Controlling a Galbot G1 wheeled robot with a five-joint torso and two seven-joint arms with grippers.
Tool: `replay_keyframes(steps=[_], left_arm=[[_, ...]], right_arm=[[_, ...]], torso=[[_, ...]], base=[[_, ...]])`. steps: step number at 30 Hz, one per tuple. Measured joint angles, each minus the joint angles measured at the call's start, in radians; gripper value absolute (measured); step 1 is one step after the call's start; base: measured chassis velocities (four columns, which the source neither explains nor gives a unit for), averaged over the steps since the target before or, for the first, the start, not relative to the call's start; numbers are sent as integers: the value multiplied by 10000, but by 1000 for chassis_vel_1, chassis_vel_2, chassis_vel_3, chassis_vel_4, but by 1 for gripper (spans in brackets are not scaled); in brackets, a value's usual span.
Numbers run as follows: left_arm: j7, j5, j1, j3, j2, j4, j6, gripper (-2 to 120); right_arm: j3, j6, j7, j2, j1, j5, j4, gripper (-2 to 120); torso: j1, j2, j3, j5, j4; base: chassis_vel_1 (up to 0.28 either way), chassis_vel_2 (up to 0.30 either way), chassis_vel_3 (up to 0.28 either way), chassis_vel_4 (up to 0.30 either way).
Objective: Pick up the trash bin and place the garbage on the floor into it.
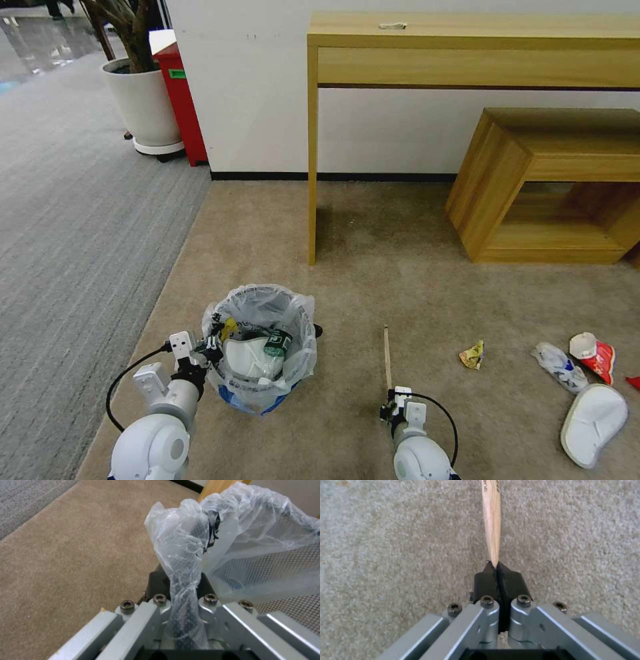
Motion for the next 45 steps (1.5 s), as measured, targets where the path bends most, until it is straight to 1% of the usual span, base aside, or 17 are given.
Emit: replay_keyframes(steps=[7, 11, 12, 14, 19, 25, 27, 28, 29, 32, 33, 35, 36, 39, 40, 43, 45], left_arm=[[45, 42, 12, -20, 77, 103, -35, 3], [101, 122, 8, 48, 67, 160, -49, 3], [101, 122, 8, 48, 67, 160, -49, 3], [125, 176, 6, 100, 58, 170, -54, 3], [167, 224, 7, 143, 66, 170, -63, 3], [216, 272, 24, 174, 85, 171, -74, 3], [255, 315, 32, 205, 86, 170, -81, 3], [270, 329, 31, 219, 79, 170, -84, 3], [270, 329, 31, 219, 79, 170, -84, 3], [294, 379, 35, 263, 89, 172, -85, 3], [294, 379, 35, 263, 89, 172, -85, 3], [307, 392, 36, 285, 100, 174, -85, 3], [307, 392, 36, 285, 100, 174, -85, 3], [323, 455, 43, 344, 122, 183, -85, 3], [323, 455, 43, 344, 122, 183, -85, 3], [375, 530, 52, 405, 131, 205, -86, 3], [380, 543, 52, 415, 133, 209, -86, 3]], right_arm=[[111, 555, -367, -239, -188, -114, 142, 0], [447, 1145, -875, -513, -375, -186, 384, 0], [447, 1145, -875, -513, -375, -186, 384, 0], [701, 1459, -1199, -655, -493, -223, 656, 0], [1075, 1896, -1594, -896, -696, -288, 1139, 0], [1225, 2422, -1971, -966, -773, -292, 1409, 0], [1329, 3149, -2609, -957, -773, -301, 1478, 0], [1402, 3630, -3164, -924, -762, -281, 1563, 0], [1402, 3630, -3164, -924, -762, -281, 1563, 0], [1592, 4390, -4422, -905, -754, -268, 1706, 0], [1592, 4390, -4422, -905, -754, -268, 1706, 0], [1725, 4817, -5389, -946, -771, -200, 1812, 0], [1725, 4817, -5389, -946, -771, -200, 1812, 0], [1845, 5491, -6705, -1046, -778, -69, 1948, 0], [1845, 5491, -6705, -1046, -778, -69, 1948, 0], [1901, 5968, -7525, -1078, -749, 91, 2074, 0], [1914, 6053, -7705, -1083, -740, 132, 2105, 0]], torso=[[0, -1, 0, 0, 0], [0, 0, 0, 0, 0], [0, 0, 0, 0, 0], [0, 0, 0, -1, 0], [0, 0, 0, -1, 0], [0, 0, 0, -1, 0], [0, 0, 0, 0, 0], [0, 0, 0, 0, 0], [0, 0, 0, 0, 0], [0, -1, 0, 0, 0], [0, -1, 0, 0, 0], [0, 0, 0, -1, 1], [0, 0, 0, -1, 1], [0, 0, 0, -1, 0], [0, 0, 0, -1, 0], [0, -1, 0, -1, 0], [0, 0, 0, 0, 0]], base=[[0, 0, 0, 0], [0, 0, 0, 0], [0, 0, 0, 0], [0, 0, 0, 0], [0, 0, 0, 0], [0, 0, 0, 0], [0, 0, 0, 0], [0, 0, 0, 0], [0, 0, 0, 0], [0, 0, 0, 0], [0, 0, 0, 0], [0, 0, 0, 0], [0, 0, 0, 0], [0, 0, 0, 0], [0, 0, 0, 0], [0, 0, 0, 0], [0, 0, 0, 0]])
